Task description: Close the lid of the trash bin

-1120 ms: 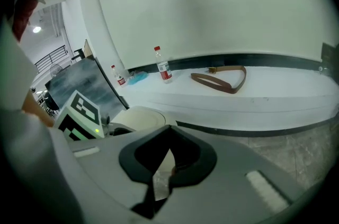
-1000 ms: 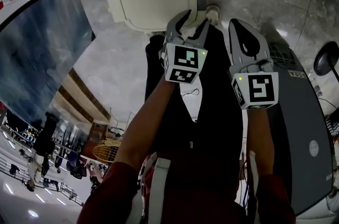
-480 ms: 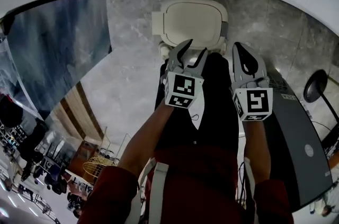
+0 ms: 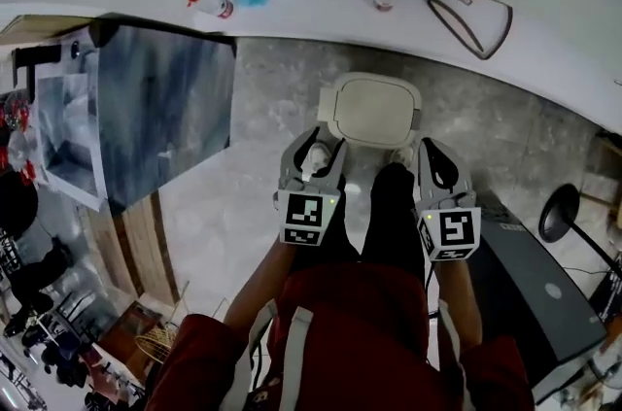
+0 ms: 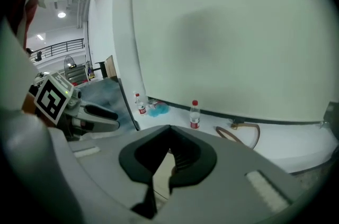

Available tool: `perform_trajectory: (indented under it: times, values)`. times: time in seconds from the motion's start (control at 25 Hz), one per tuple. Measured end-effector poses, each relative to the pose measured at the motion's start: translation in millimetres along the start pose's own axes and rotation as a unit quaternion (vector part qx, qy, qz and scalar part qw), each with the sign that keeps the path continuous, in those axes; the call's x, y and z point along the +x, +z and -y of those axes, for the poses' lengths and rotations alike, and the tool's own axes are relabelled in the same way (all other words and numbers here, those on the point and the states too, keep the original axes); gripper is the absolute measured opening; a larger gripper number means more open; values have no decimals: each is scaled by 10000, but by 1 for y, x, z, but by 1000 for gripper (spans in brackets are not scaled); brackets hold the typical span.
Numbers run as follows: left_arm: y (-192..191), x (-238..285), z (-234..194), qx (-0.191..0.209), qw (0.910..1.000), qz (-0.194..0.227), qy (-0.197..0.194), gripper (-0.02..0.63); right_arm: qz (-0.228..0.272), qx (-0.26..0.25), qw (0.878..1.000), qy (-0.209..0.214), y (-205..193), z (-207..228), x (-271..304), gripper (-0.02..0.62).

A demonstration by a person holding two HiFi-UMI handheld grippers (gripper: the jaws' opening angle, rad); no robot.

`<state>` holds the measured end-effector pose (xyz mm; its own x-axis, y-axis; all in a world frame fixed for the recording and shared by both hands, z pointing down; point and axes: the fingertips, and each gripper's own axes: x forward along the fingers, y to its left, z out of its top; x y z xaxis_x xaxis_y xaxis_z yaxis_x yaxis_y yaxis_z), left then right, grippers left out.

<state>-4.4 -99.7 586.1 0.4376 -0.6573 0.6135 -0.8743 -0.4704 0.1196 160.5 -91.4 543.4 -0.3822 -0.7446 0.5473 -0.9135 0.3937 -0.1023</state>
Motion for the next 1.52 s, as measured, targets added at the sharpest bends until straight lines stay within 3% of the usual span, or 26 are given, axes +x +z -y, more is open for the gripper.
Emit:
perform_trajectory:
  times: [0.4,0.76,0.88,1.04,1.32,1.52]
  values:
    - [136,-102,-41,177,9883,1471,351,202,1051,-328,9935,-299,130,-25,-47,0]
    - [215,-184,-66,274,9651,2540,577,201,2341,-569,9680,-706,242,-59,-96,0]
    - [252,-218,-69,369,9512,3013,562,199,2696,-723,9578,-685,275,-77,-118,0]
    - [313,-273,-84,621,9190,3835,676,199,3234,-1028,9380,-705,327,-93,-148,0]
    - [356,-322,-97,928,8941,4258,1028,169,3759,-1180,9150,-866,371,-107,-174,0]
    - [356,-326,-102,1017,8935,4229,1117,160,3833,-1145,9128,-819,378,-115,-173,0]
